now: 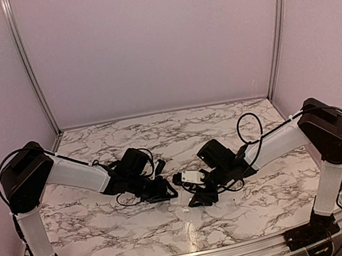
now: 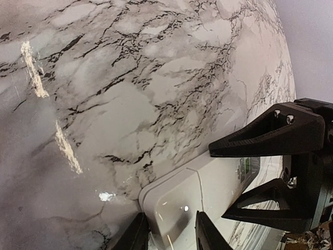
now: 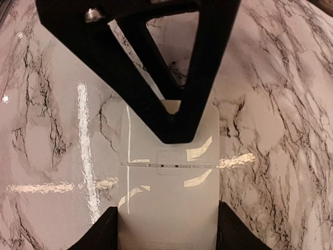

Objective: Load the batteries into the remote control
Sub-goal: Press the battery cover on the remote control.

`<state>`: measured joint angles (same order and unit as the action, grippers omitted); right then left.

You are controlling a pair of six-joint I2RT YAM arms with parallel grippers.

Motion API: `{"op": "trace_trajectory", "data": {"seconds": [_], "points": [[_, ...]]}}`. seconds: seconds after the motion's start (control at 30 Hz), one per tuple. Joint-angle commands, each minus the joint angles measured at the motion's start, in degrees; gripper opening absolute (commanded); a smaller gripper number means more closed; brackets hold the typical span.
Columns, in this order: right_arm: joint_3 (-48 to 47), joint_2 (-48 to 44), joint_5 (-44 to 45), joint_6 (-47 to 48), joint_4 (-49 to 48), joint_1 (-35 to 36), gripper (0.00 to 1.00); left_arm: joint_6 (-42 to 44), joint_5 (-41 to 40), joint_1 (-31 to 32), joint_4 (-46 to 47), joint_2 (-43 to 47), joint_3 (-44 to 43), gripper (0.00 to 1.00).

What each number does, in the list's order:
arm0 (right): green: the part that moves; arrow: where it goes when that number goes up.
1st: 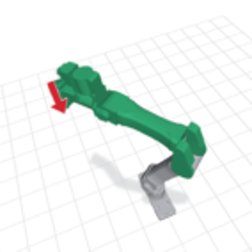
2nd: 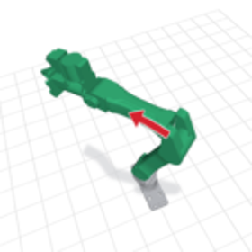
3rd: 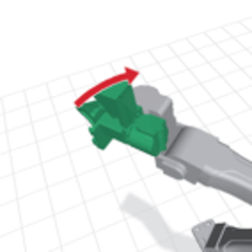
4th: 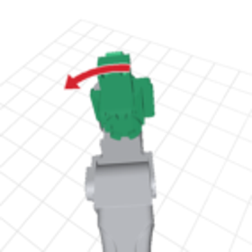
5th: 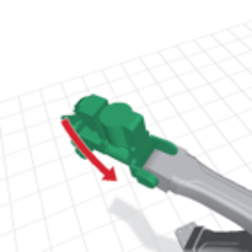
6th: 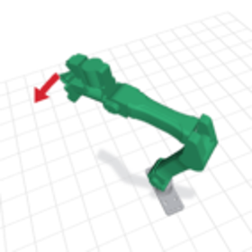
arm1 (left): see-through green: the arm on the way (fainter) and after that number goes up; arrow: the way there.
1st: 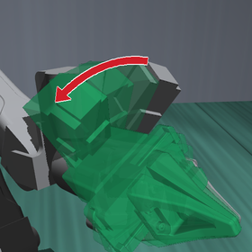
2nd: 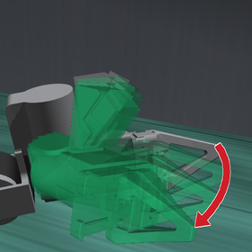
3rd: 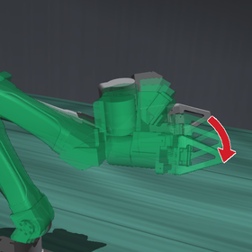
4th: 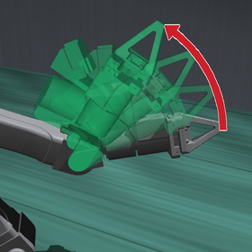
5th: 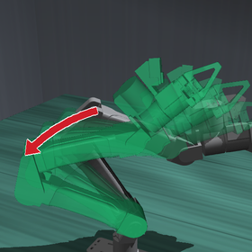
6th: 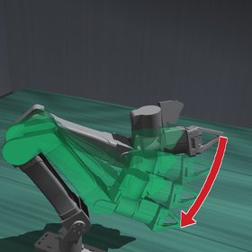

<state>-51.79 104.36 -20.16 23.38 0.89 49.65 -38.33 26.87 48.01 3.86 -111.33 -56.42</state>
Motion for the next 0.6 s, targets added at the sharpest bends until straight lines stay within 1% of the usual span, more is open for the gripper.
{"op": "trace_trajectory", "data": {"seconds": [0.0, 0.13, 0.2, 0.43, 0.57], "points": [[0.46, 1.73, 2.41, 0.35, -3.43, 1.42, 0.17, 1.92, -3.59, 3.70, -13.05, -8.04, 3.33, 0.30], [0.39, 1.75, 2.46, 0.20, -3.34, 1.46, 0.17, 1.69, -4.49, 3.73, -13.99, -8.94, 4.19, 0.21], [0.38, 1.73, 2.50, 0.18, -3.26, 1.42, 0.17, 1.36, -4.67, 3.70, -13.80, -9.11, 5.28, 0.18], [0.85, 1.73, 2.63, -0.13, -3.72, 1.42, 0.16, 1.83, -5.97, 3.77, -14.85, -10.61, 7.08, 0.13], [2.06, 1.18, 2.38, -0.69, -5.47, 1.42, 0.15, 2.36, -7.31, 4.04, -15.91, -11.15, 6.64, 0.04]]}}
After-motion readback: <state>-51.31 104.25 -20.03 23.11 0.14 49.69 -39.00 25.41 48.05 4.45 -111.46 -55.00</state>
